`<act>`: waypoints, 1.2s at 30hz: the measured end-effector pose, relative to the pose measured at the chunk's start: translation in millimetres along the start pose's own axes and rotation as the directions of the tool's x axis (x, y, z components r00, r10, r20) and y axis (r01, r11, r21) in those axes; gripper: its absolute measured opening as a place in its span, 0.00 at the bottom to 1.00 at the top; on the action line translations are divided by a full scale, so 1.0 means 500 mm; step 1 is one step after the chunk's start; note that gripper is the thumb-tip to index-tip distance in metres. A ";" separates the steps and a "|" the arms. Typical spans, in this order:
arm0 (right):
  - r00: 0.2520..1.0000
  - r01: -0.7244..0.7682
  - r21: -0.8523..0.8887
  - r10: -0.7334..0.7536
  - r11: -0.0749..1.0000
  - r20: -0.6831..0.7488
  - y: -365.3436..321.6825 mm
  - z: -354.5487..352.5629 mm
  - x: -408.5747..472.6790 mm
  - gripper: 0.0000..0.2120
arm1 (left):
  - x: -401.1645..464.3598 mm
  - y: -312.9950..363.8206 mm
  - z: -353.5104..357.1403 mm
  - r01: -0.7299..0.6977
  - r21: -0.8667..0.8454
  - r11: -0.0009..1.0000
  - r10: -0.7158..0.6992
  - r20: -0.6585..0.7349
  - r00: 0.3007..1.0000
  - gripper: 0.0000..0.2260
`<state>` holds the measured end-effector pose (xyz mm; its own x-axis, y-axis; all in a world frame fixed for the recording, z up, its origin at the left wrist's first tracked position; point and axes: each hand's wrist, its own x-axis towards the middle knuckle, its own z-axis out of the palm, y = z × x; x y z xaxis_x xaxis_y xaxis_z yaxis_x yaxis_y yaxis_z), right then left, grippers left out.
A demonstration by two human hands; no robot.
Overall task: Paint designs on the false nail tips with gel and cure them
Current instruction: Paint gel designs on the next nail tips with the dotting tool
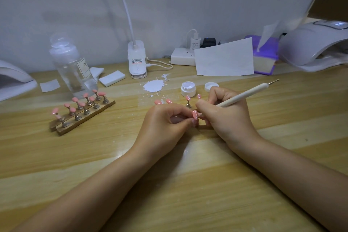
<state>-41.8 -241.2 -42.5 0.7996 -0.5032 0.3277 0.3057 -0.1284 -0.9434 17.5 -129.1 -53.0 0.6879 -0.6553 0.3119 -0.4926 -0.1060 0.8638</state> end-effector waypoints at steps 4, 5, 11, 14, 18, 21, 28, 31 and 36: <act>1.000 -0.013 0.018 0.013 1.000 -0.026 0.000 0.000 0.002 0.19 | 0.001 -0.002 0.000 0.011 0.002 1.000 -0.011 -0.006 1.000 0.08; 0.999 -0.021 0.039 0.023 0.999 -0.041 0.000 0.000 0.003 0.20 | 0.001 -0.003 0.000 0.017 -0.007 1.000 -0.017 -0.006 1.000 0.08; 0.998 -0.036 0.072 0.040 0.997 -0.050 0.000 0.001 0.003 0.19 | 0.001 -0.005 0.001 0.022 -0.012 1.000 -0.022 -0.012 1.000 0.05; 0.999 -0.033 0.051 0.034 0.998 -0.028 -0.004 0.001 0.001 0.19 | 0.001 -0.003 0.001 0.016 -0.002 1.000 -0.016 -0.003 1.000 0.05; 0.999 -0.041 0.068 0.043 0.997 -0.016 -0.007 0.002 0.000 0.19 | 0.001 -0.002 0.001 0.005 0.005 1.000 -0.005 0.002 1.000 0.04; 0.999 -0.045 0.080 0.047 0.996 -0.020 -0.007 0.003 0.000 0.19 | 0.000 -0.002 0.001 0.006 0.005 1.000 -0.006 0.004 1.000 0.04; 0.999 -0.044 0.067 0.045 0.997 -0.019 -0.006 0.002 -0.001 0.19 | 0.000 -0.003 0.001 -0.005 0.006 1.000 0.005 -0.002 1.000 0.05; 0.999 -0.042 0.062 0.043 0.997 -0.016 -0.007 0.002 -0.001 0.19 | 0.000 -0.004 0.001 -0.003 0.007 1.000 0.003 -0.002 1.000 0.05; 0.999 -0.039 0.057 0.041 0.998 -0.020 -0.006 0.002 0.000 0.18 | 0.001 -0.003 0.001 -0.001 -0.002 1.000 0.001 0.003 1.000 0.05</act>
<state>-42.4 -239.9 -39.6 0.8010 -0.5249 0.2880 0.3027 -0.0600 -0.9512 18.2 -129.6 -54.6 0.6858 -0.6578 0.3114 -0.4919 -0.1036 0.8645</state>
